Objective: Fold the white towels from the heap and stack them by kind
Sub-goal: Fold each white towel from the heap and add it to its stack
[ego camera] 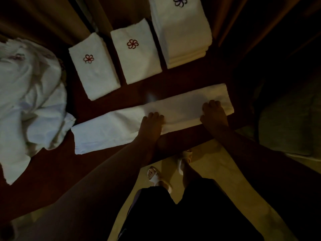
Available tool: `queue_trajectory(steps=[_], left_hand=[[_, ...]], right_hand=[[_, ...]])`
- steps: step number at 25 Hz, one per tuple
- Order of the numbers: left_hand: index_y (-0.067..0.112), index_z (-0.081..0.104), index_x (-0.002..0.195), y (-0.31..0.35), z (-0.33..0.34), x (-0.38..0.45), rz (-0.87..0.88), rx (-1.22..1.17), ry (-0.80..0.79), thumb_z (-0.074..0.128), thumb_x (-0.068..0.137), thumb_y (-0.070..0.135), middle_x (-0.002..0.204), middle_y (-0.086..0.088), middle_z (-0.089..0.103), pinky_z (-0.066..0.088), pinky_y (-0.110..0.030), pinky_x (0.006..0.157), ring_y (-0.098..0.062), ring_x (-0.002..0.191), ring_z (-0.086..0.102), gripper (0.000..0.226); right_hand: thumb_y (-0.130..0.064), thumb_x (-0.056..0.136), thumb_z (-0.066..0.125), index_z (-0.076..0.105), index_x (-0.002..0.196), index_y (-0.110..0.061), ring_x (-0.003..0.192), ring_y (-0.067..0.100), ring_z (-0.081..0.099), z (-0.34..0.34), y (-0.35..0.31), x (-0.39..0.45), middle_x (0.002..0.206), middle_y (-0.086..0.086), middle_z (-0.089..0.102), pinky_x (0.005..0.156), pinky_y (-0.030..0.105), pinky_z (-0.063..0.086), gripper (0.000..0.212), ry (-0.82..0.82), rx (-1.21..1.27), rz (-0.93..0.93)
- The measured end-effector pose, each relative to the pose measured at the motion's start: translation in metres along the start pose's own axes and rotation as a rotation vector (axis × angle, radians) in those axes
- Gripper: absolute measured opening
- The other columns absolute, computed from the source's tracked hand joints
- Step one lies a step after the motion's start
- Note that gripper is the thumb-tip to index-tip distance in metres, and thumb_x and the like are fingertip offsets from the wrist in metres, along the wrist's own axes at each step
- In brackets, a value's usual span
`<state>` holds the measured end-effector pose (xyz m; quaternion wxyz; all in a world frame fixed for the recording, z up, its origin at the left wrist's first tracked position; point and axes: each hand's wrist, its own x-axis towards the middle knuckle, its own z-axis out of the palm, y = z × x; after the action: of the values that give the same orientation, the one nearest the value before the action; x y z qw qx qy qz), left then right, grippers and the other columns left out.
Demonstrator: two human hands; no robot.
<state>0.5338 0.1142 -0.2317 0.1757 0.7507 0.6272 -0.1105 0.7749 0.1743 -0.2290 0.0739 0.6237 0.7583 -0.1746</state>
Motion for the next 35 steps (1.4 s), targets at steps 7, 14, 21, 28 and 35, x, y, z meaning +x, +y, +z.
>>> queue_trajectory(steps=[7,14,21,28,35], left_hand=[[0.005,0.054,0.107,0.008,-0.003,0.007,-0.063,-0.174,0.078,0.054,0.088,0.023,0.108,-0.014,0.055,0.044,-0.034,0.076,-0.028,0.096,0.052,0.026],[0.009,0.052,0.117,0.016,0.010,-0.001,-0.039,-0.033,0.068,0.056,0.088,0.033,0.118,-0.013,0.052,0.041,-0.036,0.083,-0.028,0.105,0.049,0.038],[0.009,0.054,0.119,0.028,0.007,0.006,-0.055,-0.199,0.071,0.065,0.086,0.030,0.117,-0.014,0.053,0.045,-0.037,0.084,-0.030,0.106,0.050,0.041],[0.009,0.055,0.117,0.036,0.003,0.001,-0.080,-0.059,0.063,0.053,0.089,0.017,0.117,-0.013,0.053,0.042,-0.037,0.082,-0.030,0.104,0.051,0.029],[0.007,0.059,0.103,0.028,-0.003,-0.002,0.081,-0.042,0.122,0.054,0.083,0.023,0.099,-0.013,0.059,0.044,-0.037,0.071,-0.030,0.089,0.056,0.026]], right_hand=[[-0.031,0.080,0.068,0.057,0.105,0.002,0.106,0.042,0.048,-0.001,0.006,0.005,0.108,0.025,0.054,0.081,0.046,0.045,0.043,0.048,-0.003,0.027],[-0.038,0.092,0.054,0.041,0.131,-0.008,0.125,0.035,0.036,-0.001,0.001,0.002,0.133,0.018,0.040,0.085,0.044,0.045,0.051,-0.115,-0.122,0.035],[-0.010,0.084,0.059,0.053,0.114,0.003,0.113,0.043,0.045,-0.016,0.014,0.010,0.115,0.026,0.050,0.080,0.048,0.050,0.033,-0.025,-0.024,-0.070],[-0.010,0.084,0.052,0.060,0.101,0.002,0.110,0.046,0.046,0.003,0.025,0.000,0.110,0.026,0.053,0.092,0.051,0.044,0.022,-0.161,-0.272,-0.120],[-0.027,0.090,0.053,0.050,0.119,-0.004,0.126,0.034,0.035,-0.014,0.014,-0.014,0.125,0.018,0.047,0.081,0.045,0.050,0.037,-0.057,-0.008,0.050]])
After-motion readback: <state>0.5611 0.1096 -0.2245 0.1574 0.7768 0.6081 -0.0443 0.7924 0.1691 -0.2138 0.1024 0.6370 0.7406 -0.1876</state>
